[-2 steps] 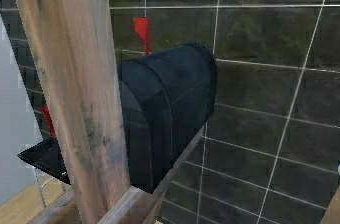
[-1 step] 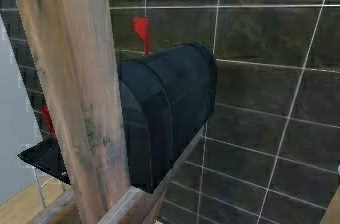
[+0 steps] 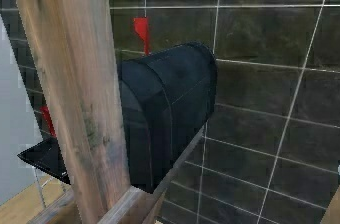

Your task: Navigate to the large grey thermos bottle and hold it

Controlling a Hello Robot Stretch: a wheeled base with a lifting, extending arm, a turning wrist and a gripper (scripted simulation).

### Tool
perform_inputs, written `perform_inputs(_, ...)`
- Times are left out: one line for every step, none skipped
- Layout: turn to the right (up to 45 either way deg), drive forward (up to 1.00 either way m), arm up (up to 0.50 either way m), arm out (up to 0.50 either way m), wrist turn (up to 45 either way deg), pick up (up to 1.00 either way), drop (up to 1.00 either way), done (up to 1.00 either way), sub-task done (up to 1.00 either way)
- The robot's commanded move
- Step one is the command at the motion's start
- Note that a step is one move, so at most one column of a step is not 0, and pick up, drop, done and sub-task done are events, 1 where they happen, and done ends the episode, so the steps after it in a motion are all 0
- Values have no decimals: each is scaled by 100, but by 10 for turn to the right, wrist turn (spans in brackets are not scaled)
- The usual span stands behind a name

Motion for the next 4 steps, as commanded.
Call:
perform_inputs(0, 0, 0, 0, 450, 0, 0, 0, 0)
perform_inputs(0, 0, 0, 0, 450, 0, 0, 0, 0)
perform_inputs(0, 0, 0, 0, 450, 0, 0, 0, 0)
perform_inputs(0, 0, 0, 0, 330, 0, 0, 0, 0)
